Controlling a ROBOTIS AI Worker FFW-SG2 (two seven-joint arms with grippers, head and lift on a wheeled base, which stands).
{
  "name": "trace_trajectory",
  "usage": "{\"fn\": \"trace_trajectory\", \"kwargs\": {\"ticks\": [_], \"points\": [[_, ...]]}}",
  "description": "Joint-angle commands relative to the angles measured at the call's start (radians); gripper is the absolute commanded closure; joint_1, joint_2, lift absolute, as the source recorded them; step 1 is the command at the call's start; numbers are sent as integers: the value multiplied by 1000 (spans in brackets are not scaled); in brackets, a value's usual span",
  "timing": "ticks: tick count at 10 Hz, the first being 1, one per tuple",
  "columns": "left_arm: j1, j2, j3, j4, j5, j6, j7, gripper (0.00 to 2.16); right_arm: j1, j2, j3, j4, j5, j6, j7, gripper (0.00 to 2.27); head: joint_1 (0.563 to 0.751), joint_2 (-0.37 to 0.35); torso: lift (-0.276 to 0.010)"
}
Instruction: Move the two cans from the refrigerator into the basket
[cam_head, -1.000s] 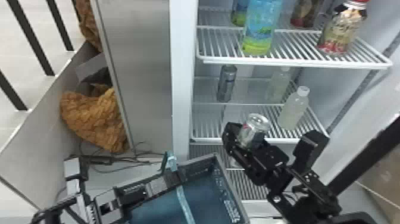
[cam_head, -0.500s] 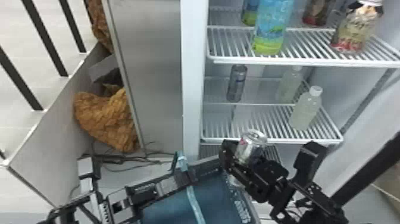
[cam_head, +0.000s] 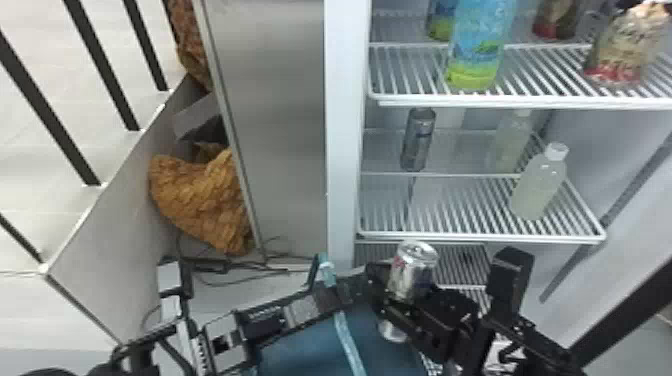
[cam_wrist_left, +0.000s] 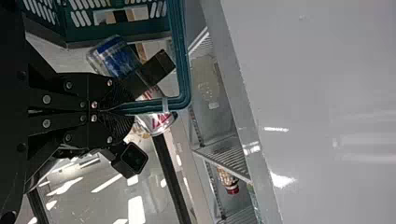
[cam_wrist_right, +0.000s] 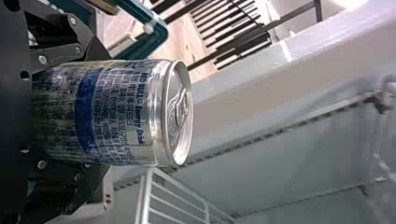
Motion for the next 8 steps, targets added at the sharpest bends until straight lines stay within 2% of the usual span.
{"fn": "trace_trajectory", "kwargs": {"ticks": [1, 3, 4, 5, 6, 8], "points": [[-2, 0, -1, 0, 0, 0, 0, 1210, -16, -4, 18, 11, -3, 58, 15, 1280, 695, 24, -219], [-2, 0, -1, 0, 0, 0, 0, 1210, -43, -13, 48, 31, -8, 129, 38, 1240, 695, 51, -219], [-2, -1, -1, 0, 0, 0, 1, 1210, -55, -16, 64, 41, -18, 161, 47, 1085, 695, 59, -219], [-2, -1, -1, 0, -2, 0, 1, 1210, -70, -21, 78, 58, -28, 178, 58, 742, 695, 75, -219], [0, -1, -1, 0, -2, 0, 1, 1210, -72, -21, 84, 60, -28, 178, 59, 495, 695, 91, -219], [0, -1, -1, 0, -2, 0, 0, 1210, -70, -21, 72, 58, -24, 178, 59, 220, 695, 104, -219]]}}
